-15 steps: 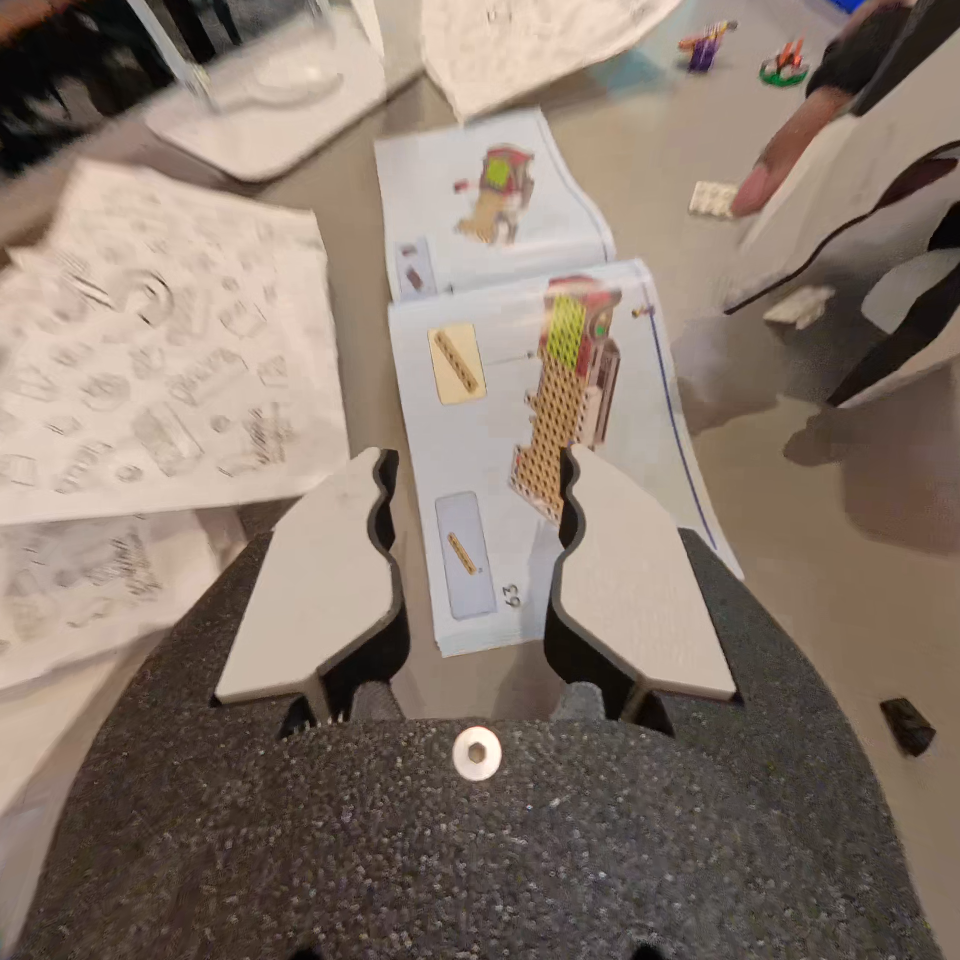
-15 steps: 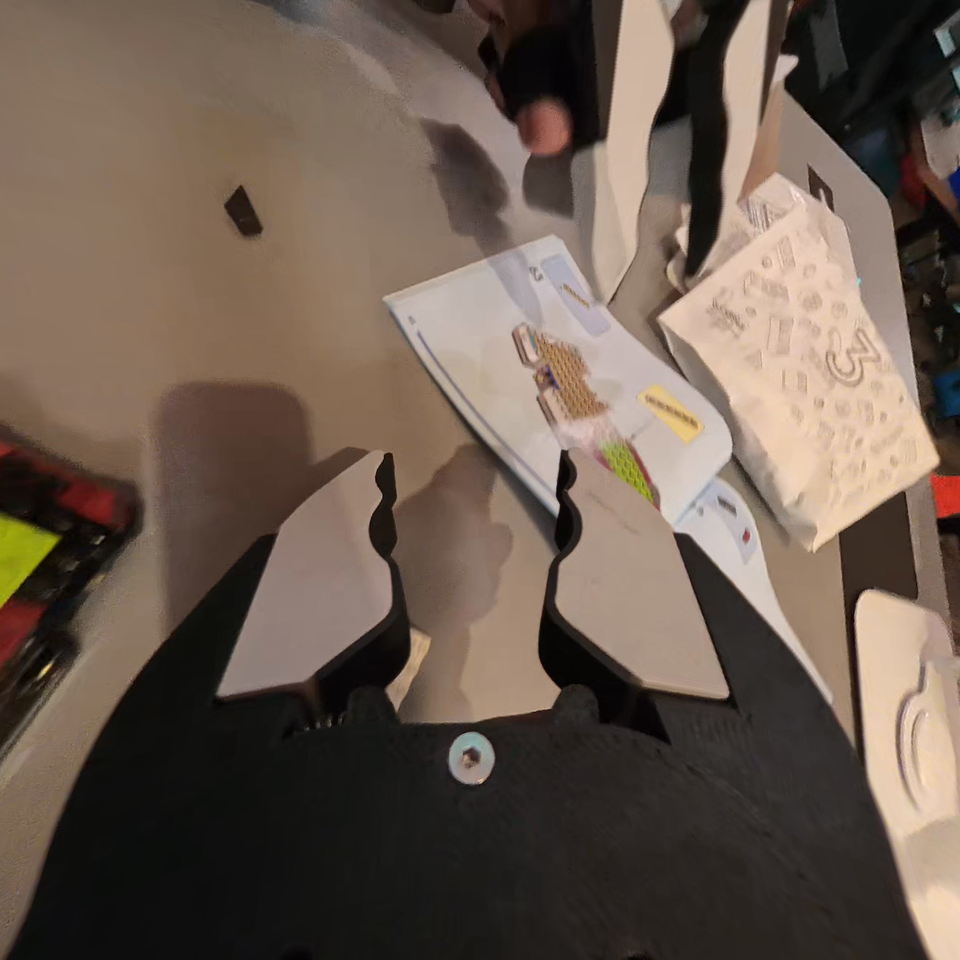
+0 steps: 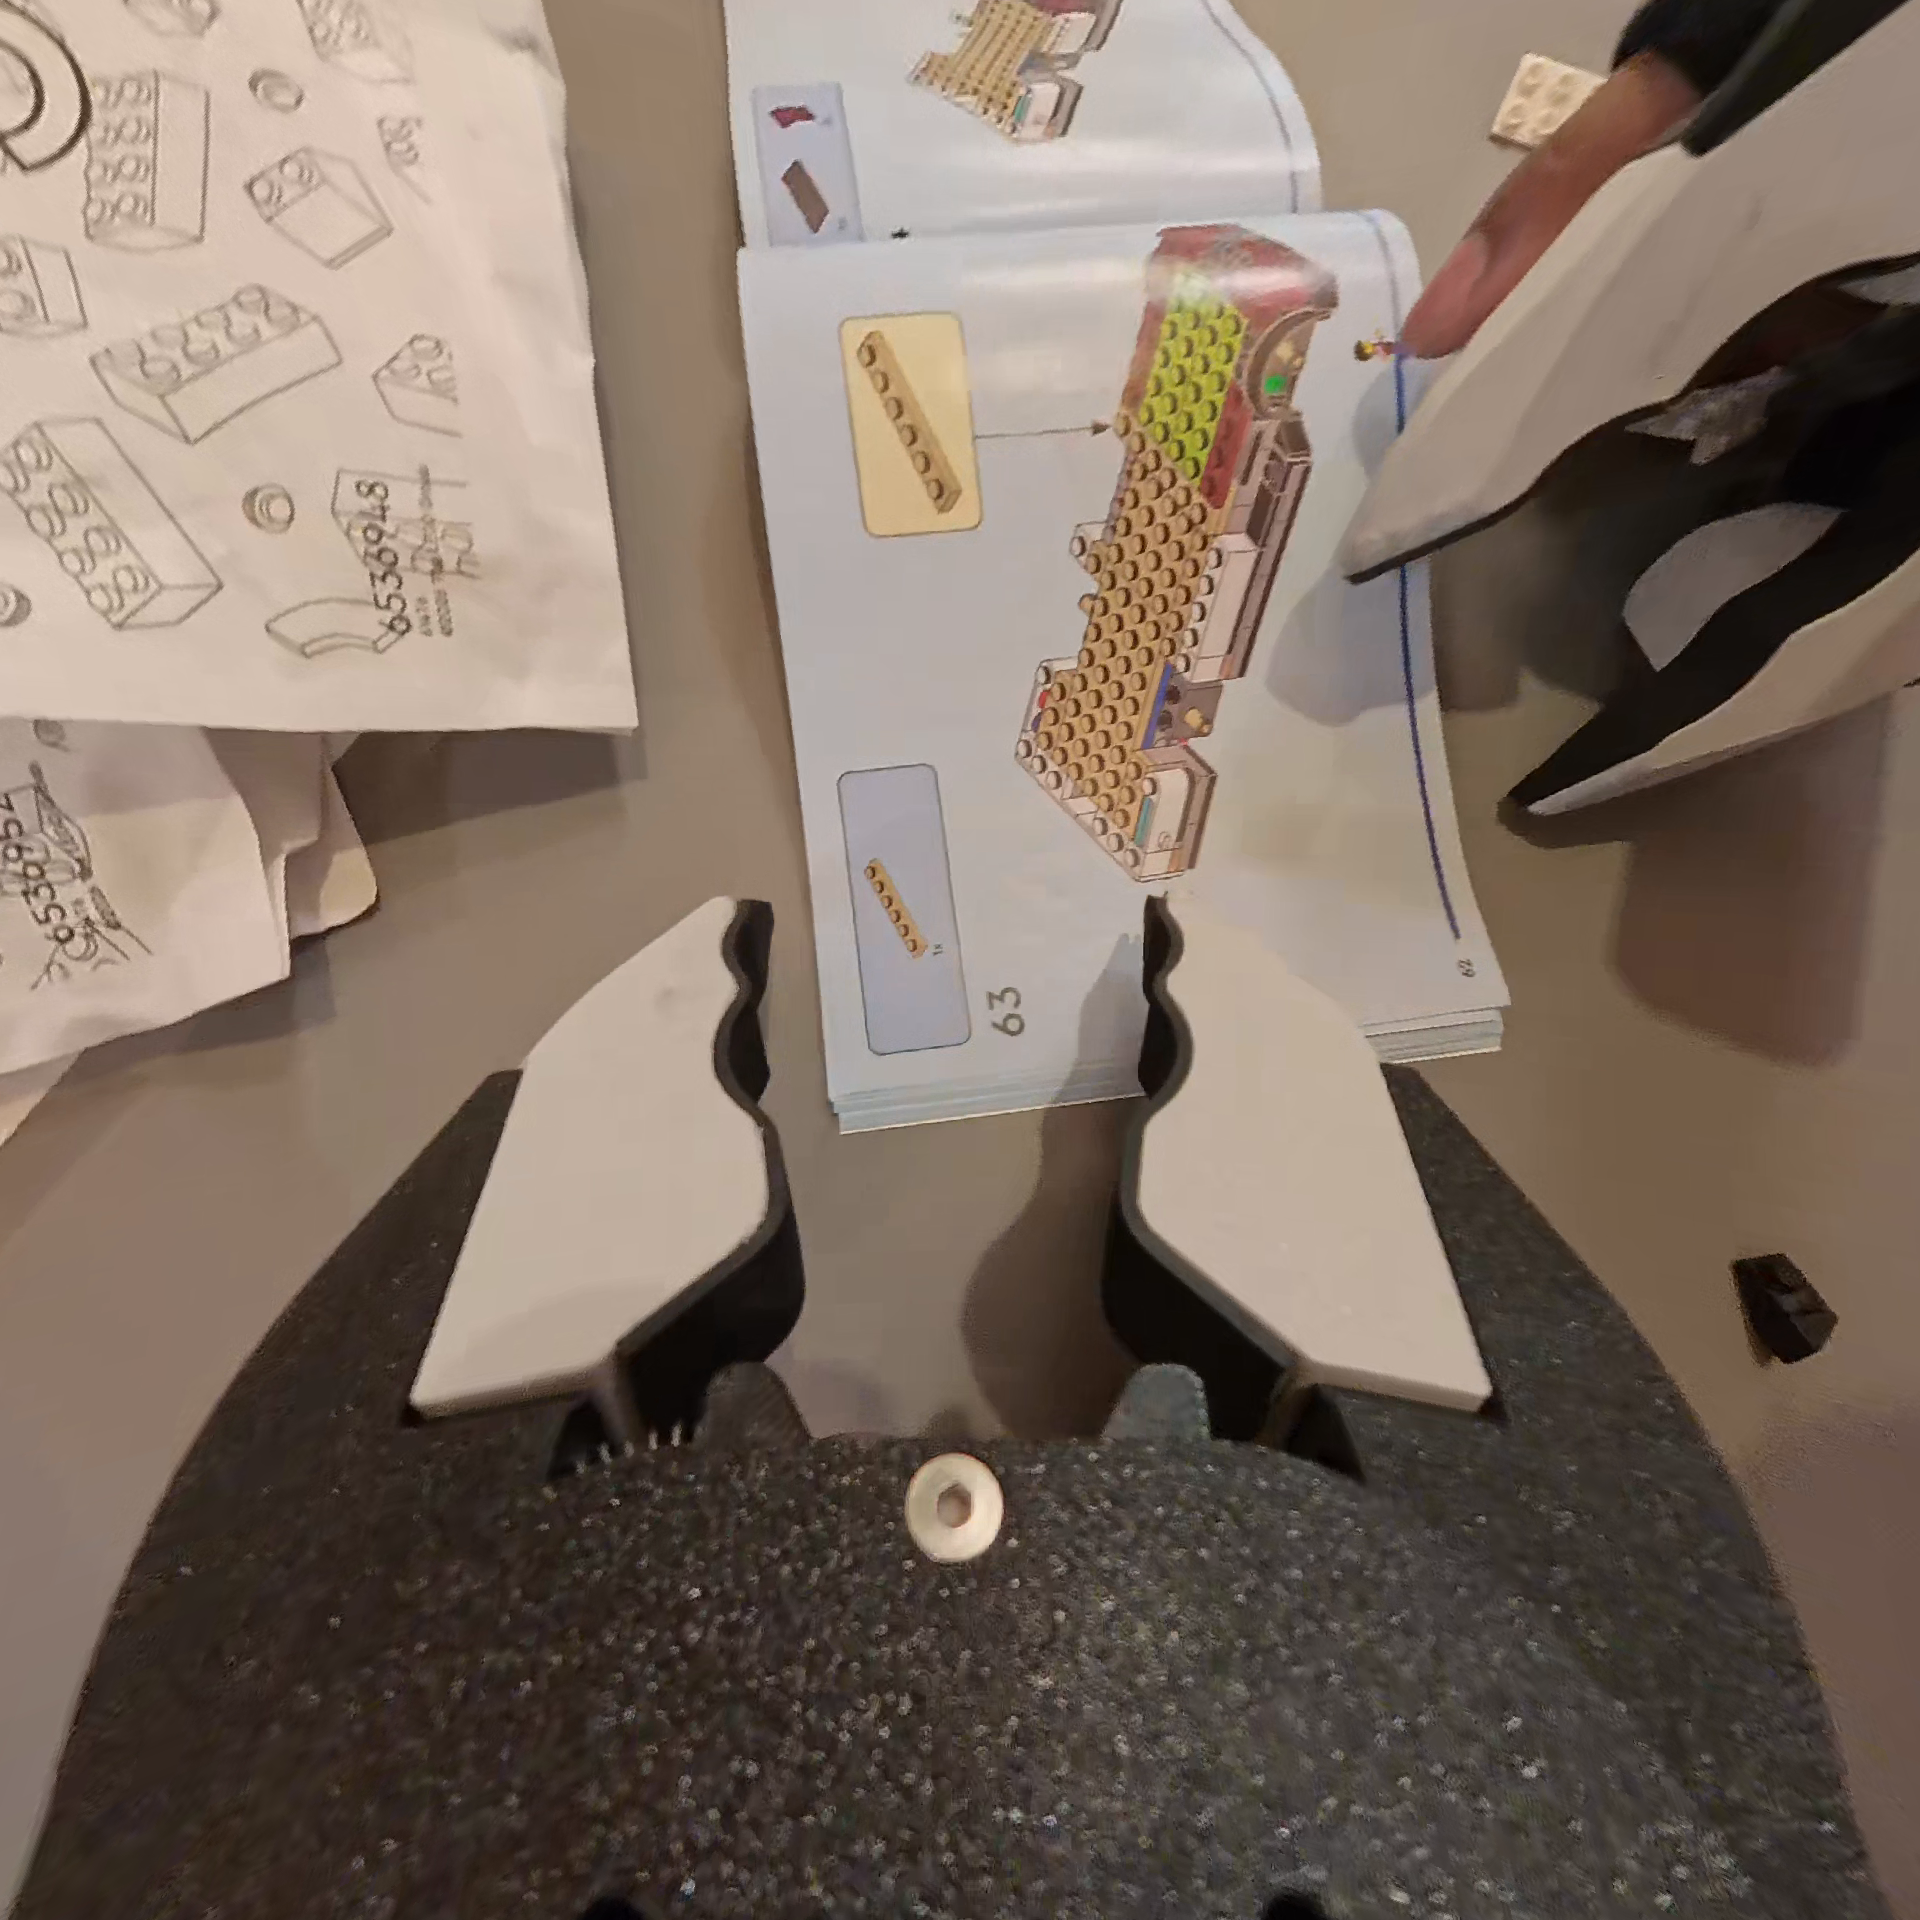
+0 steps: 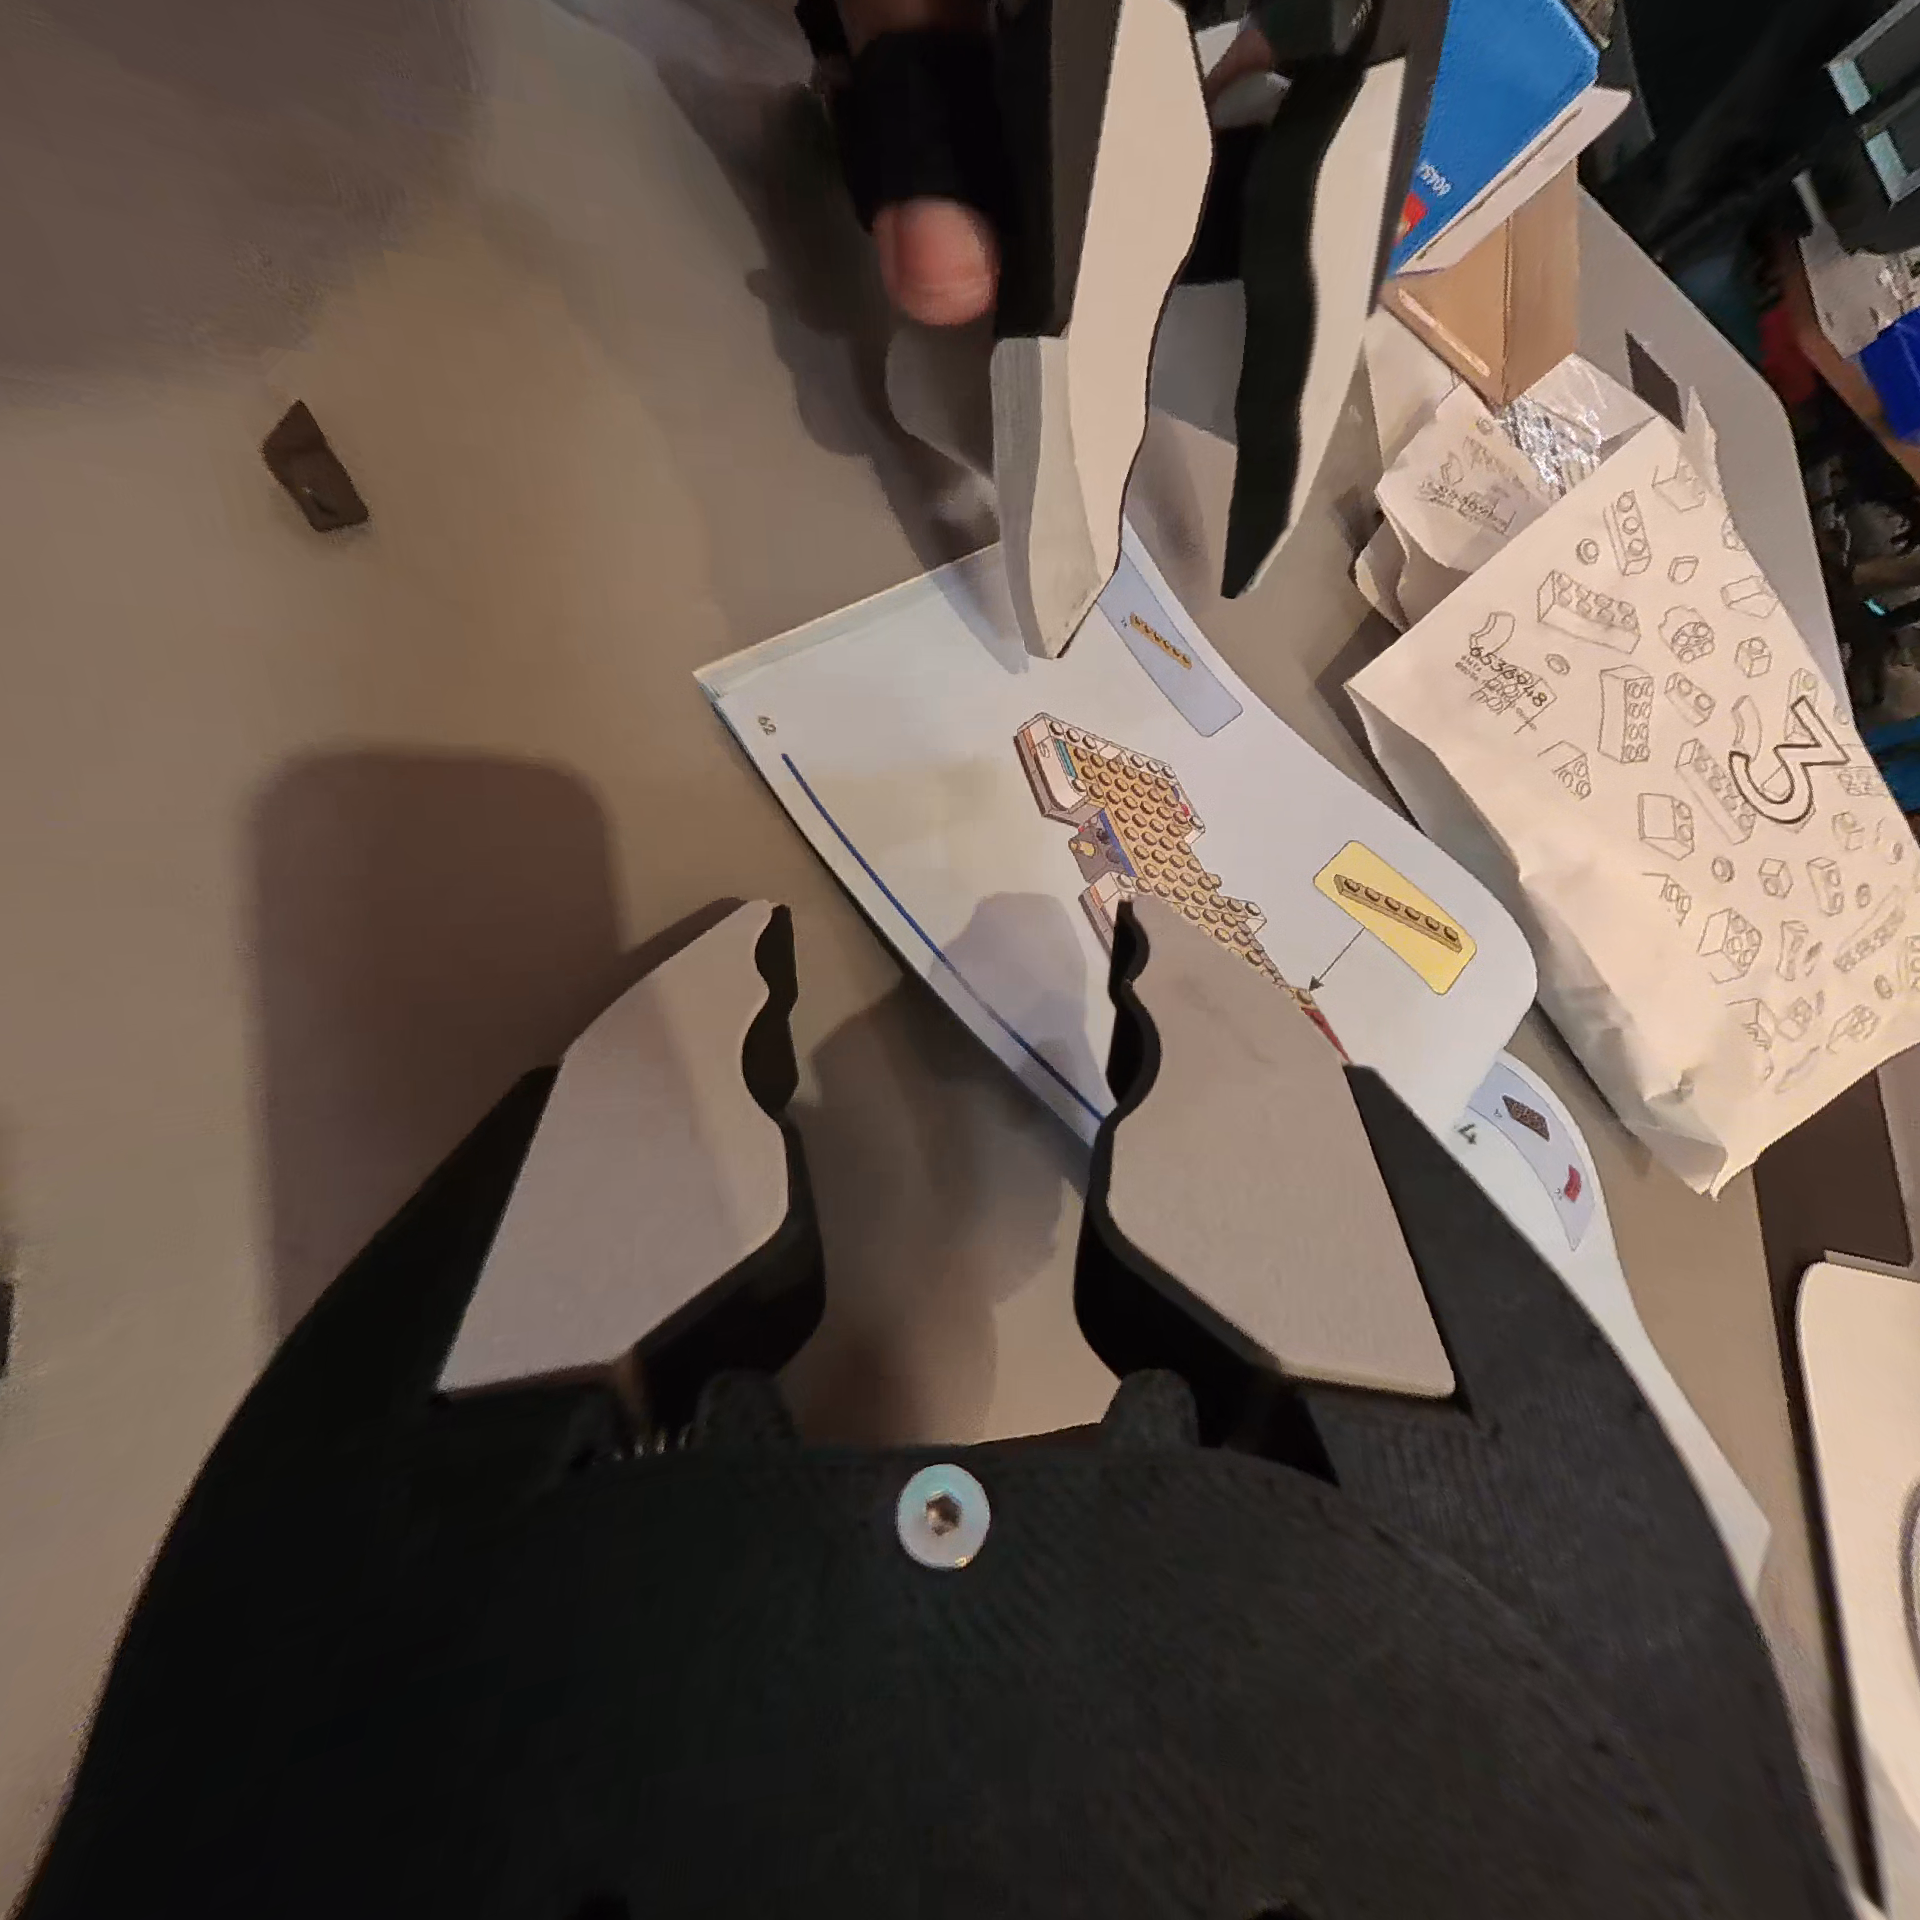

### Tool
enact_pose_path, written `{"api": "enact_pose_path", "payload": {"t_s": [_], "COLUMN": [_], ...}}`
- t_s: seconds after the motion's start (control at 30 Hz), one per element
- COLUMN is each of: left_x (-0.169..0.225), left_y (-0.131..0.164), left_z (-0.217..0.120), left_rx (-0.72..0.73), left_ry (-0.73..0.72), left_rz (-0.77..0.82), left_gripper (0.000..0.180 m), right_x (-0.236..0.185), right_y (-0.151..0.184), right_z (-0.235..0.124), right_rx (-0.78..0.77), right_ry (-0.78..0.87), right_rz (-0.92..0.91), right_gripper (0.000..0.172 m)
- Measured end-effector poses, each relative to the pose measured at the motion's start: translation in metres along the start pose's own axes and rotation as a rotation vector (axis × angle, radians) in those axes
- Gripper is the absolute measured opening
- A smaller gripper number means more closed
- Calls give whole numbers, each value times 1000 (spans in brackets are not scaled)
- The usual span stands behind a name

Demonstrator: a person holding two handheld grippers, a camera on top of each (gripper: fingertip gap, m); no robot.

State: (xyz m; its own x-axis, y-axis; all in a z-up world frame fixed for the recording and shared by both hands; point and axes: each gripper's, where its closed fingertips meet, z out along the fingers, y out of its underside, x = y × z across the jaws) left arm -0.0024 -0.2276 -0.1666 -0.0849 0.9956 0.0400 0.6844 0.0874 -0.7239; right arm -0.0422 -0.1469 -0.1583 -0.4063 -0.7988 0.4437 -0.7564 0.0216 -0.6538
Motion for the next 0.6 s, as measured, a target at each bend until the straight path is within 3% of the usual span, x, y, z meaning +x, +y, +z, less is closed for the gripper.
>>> {"api": "enact_pose_path", "payload": {"t_s": [0.2, 0.6], "left_x": [0, 15], "left_y": [1, 4], "left_z": [3, 11], "left_rx": [-13, -58], "left_ry": [13, 19], "left_rz": [-46, 38], "left_gripper": [73, 76], "right_x": [3, 7], "right_y": [2, 4], "right_z": [2, 1], "right_rx": [-22, -52], "right_ry": [9, 56], "right_rz": [28, -35], "right_gripper": [59, 59]}}
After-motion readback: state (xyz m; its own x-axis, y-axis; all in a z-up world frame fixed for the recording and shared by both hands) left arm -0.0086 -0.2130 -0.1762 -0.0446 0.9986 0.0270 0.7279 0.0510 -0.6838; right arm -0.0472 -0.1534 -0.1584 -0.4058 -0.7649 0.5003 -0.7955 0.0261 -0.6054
